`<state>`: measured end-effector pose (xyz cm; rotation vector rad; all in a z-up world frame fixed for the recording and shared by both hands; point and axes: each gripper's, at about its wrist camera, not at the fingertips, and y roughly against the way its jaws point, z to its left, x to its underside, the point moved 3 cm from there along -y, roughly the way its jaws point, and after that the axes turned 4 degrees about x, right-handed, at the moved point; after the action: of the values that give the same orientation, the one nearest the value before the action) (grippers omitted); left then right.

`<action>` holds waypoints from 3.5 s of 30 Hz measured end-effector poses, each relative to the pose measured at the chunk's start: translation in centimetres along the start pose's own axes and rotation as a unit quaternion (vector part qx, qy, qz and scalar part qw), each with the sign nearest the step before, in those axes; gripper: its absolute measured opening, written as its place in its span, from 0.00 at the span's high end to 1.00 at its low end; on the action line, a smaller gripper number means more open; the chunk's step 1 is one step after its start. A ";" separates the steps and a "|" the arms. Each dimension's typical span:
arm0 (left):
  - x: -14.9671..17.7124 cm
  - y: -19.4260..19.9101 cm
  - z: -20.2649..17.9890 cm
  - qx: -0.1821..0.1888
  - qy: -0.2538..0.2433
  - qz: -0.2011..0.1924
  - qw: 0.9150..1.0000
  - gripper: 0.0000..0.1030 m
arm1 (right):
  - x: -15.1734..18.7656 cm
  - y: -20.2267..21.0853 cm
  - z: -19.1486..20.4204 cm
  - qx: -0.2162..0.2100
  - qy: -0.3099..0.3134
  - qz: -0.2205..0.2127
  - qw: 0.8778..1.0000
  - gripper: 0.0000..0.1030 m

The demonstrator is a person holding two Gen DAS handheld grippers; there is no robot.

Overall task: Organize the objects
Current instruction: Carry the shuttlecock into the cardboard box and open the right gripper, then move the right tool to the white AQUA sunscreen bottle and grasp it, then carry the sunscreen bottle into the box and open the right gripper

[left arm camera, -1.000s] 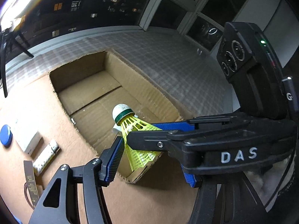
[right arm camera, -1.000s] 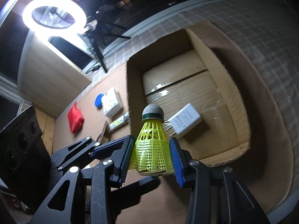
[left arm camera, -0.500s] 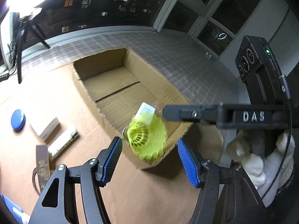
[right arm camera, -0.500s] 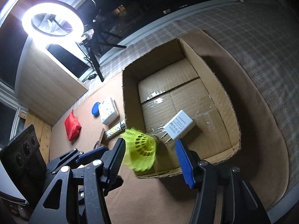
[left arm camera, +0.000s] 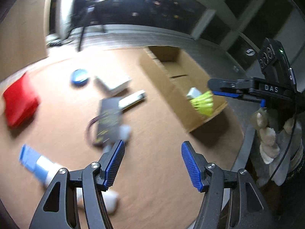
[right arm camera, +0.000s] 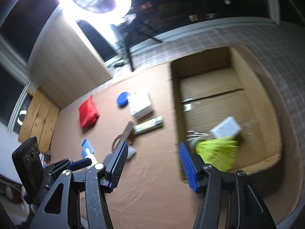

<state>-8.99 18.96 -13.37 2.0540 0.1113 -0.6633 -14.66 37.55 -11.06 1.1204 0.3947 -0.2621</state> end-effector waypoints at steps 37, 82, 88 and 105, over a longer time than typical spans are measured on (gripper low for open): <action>10.8 6.8 14.5 -0.038 0.183 -0.023 0.982 0.37 | 10.3 -14.7 16.1 -0.138 0.086 0.238 0.958 0.52; 6.7 1.0 10.1 0.010 0.132 0.021 0.991 0.50 | 7.2 -13.9 15.4 -0.112 0.088 0.198 0.970 0.60; 3.1 0.1 7.2 0.022 0.091 0.017 0.995 0.50 | 4.5 -11.0 12.6 -0.097 0.067 0.159 0.980 0.60; -8.2 -6.9 -4.3 0.071 -0.018 0.017 0.997 0.50 | -2.4 -3.9 1.0 -0.043 0.001 0.066 0.997 0.60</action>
<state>-16.43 27.75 -12.79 2.1743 0.0083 -0.7036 -18.20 35.05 -12.77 1.0573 0.3289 -0.1266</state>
